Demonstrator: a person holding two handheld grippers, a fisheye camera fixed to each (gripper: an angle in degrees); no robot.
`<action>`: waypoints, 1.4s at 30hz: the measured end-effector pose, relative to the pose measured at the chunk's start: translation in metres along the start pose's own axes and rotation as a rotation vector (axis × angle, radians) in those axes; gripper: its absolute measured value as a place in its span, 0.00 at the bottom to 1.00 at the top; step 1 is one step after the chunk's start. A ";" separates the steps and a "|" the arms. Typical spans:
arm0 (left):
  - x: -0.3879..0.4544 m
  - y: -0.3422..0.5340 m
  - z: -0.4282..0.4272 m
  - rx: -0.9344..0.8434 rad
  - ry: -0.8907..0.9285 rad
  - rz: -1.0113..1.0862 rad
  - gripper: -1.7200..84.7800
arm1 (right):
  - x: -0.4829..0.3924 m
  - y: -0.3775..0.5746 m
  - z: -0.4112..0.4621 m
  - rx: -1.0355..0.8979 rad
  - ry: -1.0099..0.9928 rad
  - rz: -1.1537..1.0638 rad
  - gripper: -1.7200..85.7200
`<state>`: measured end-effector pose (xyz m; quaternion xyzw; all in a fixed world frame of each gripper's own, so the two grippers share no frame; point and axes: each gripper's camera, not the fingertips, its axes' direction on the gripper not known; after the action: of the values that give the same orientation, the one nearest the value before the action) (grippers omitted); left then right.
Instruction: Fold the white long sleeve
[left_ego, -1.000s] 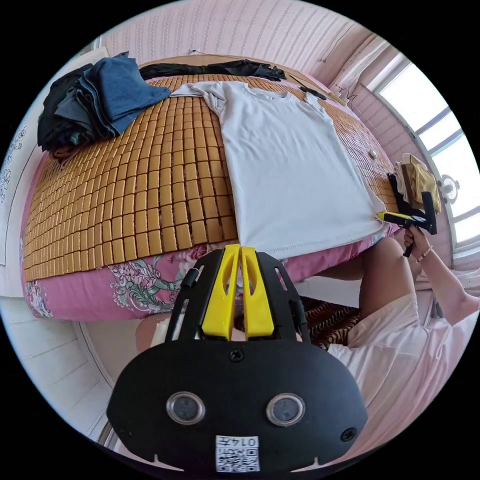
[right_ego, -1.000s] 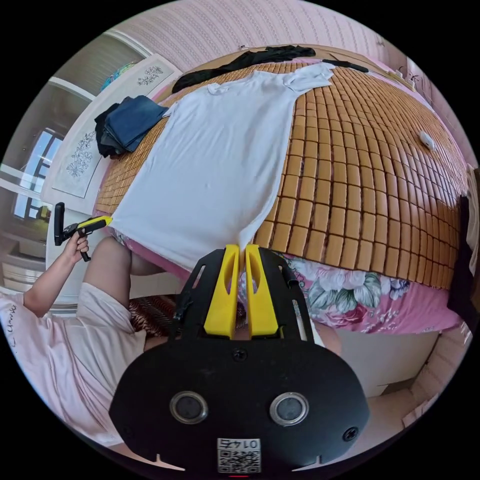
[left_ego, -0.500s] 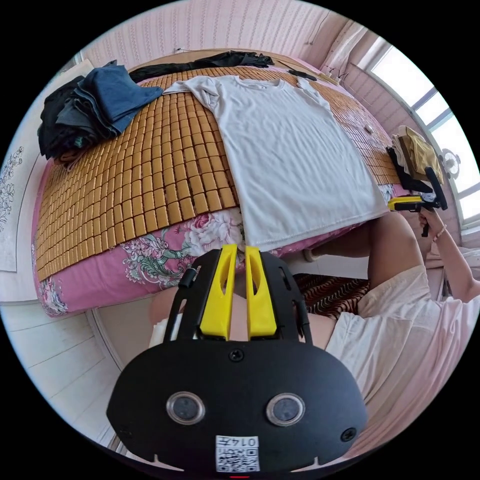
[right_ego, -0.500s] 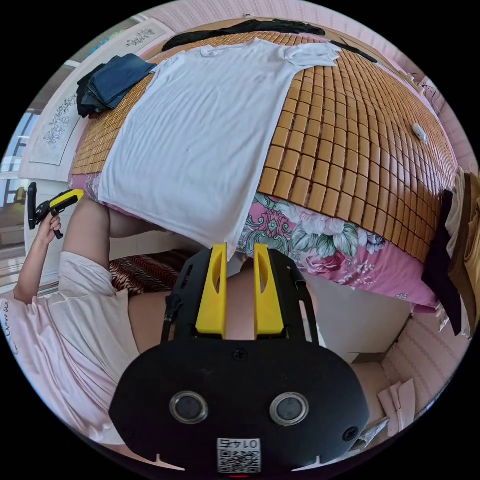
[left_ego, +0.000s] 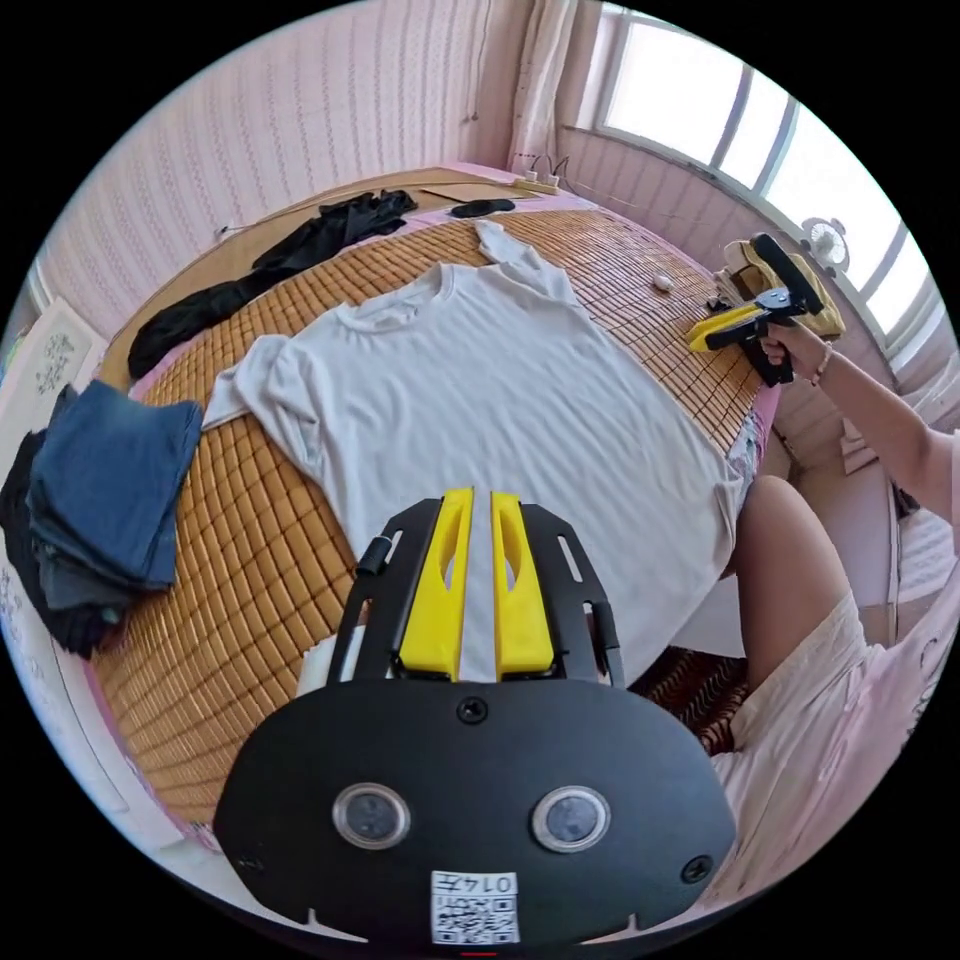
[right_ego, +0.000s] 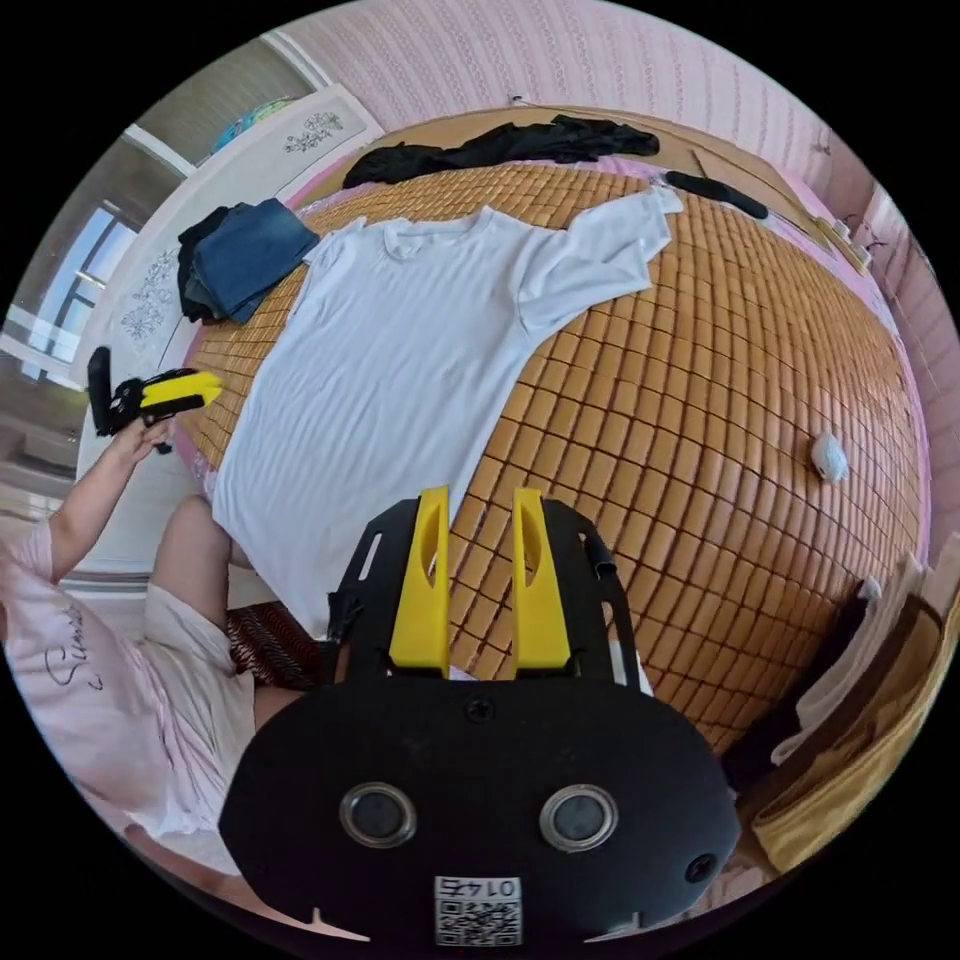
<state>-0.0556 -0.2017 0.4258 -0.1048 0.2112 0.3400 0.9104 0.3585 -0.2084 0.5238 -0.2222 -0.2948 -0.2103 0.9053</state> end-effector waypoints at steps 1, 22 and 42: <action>-0.001 -0.030 0.016 -0.002 0.028 0.036 0.05 | -0.010 0.000 0.010 -0.016 -0.029 -0.047 0.10; 0.013 -0.280 0.193 -0.168 0.170 0.111 0.05 | 0.012 0.053 0.040 -0.254 0.069 -0.032 0.09; 0.008 -0.429 0.313 -0.135 0.137 0.070 0.01 | 0.146 0.023 -0.045 0.347 0.232 0.429 0.02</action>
<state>0.3323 -0.4129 0.7212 -0.1812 0.2532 0.3771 0.8723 0.4980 -0.2496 0.5761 -0.0958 -0.1674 0.0156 0.9811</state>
